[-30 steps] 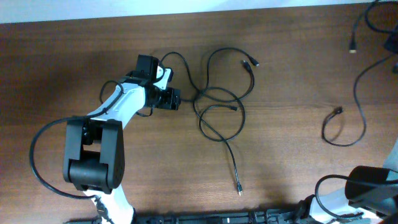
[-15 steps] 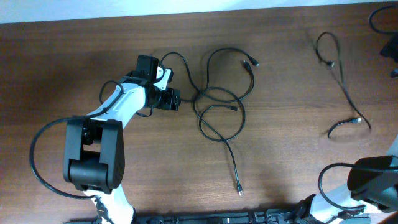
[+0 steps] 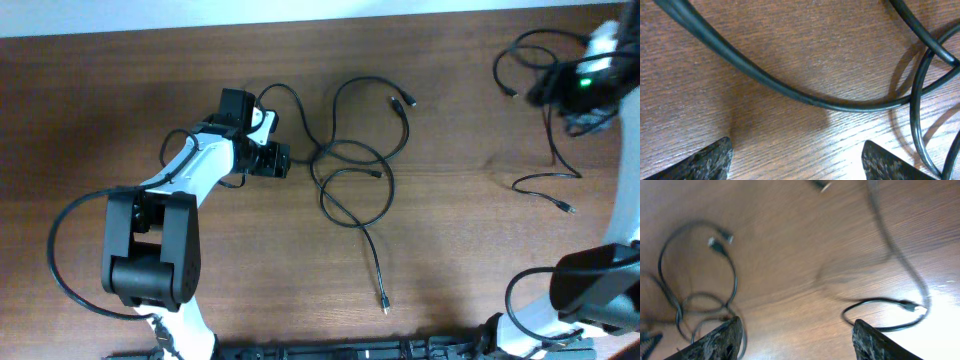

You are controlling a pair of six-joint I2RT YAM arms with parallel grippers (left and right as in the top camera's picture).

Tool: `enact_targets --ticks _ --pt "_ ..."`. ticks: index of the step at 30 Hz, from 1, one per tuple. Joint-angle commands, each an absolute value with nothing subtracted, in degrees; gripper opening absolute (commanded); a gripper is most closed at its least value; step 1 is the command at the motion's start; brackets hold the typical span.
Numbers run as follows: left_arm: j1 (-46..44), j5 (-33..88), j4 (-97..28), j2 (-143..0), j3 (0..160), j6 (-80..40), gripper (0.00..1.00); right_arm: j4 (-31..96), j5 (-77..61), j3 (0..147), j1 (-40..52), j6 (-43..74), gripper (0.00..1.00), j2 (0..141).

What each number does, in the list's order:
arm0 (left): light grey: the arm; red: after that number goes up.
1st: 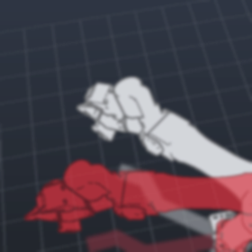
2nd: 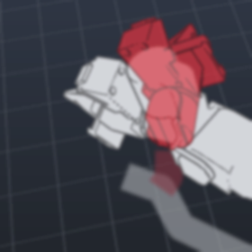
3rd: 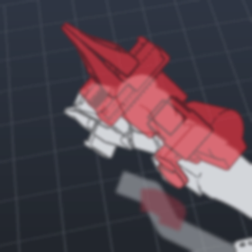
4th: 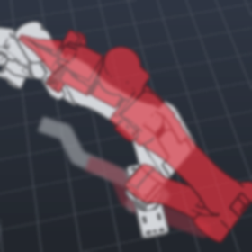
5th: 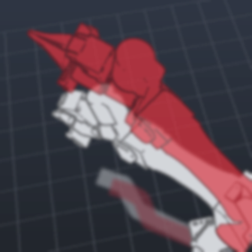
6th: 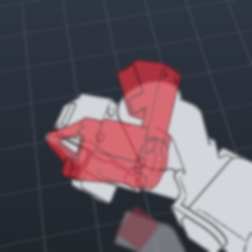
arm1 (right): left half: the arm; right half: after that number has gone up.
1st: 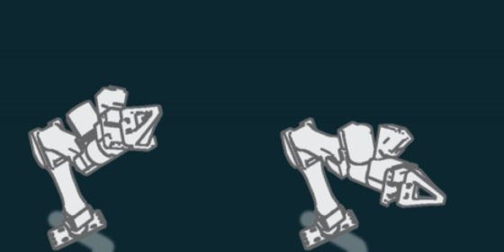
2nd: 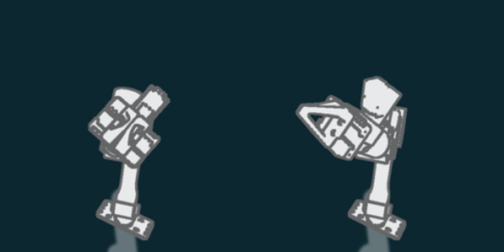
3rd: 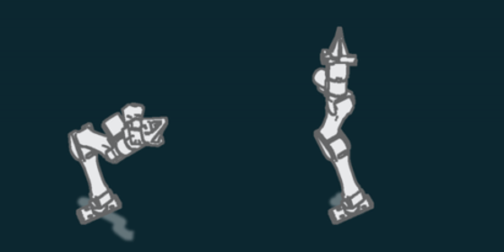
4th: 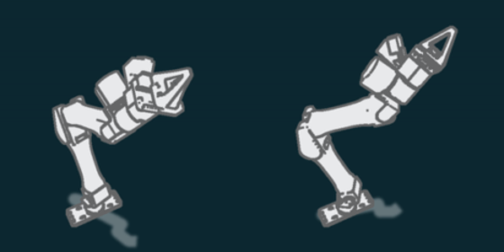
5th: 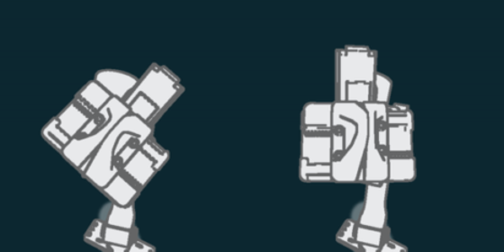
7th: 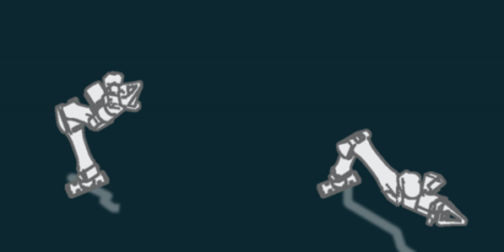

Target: Untangle cables

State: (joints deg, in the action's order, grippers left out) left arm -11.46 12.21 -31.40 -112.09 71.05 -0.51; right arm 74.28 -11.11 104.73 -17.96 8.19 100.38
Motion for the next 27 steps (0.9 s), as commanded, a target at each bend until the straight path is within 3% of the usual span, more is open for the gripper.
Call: enact_targets --ticks 1,6,10,17,22,27 --pt "-11.6 12.7 -31.8 -112.6 71.3 -0.7 0.84 72.8 -12.0 98.9 -12.2 6.2 0.70 100.7" --pt "-11.6 12.7 -32.2 -112.6 71.3 -0.7 0.84 64.1 -13.1 87.5 -3.6 6.3 0.70 100.7" --pt "-11.6 12.7 -32.2 -112.6 71.3 -0.7 0.84 50.1 -20.0 75.6 6.8 6.3 0.70 100.8" --pt "-11.6 18.2 -28.6 -112.6 71.3 -0.7 0.84 41.7 -18.9 70.4 21.5 6.5 0.70 100.8" --pt "-11.6 18.2 -22.8 -112.6 71.3 -0.7 0.83 42.3 -14.3 70.4 24.1 8.0 0.70 100.8" --pt "-11.6 15.6 -18.2 -112.6 71.3 -0.7 0.74 42.6 -14.3 70.4 24.0 8.0 0.69 100.8"
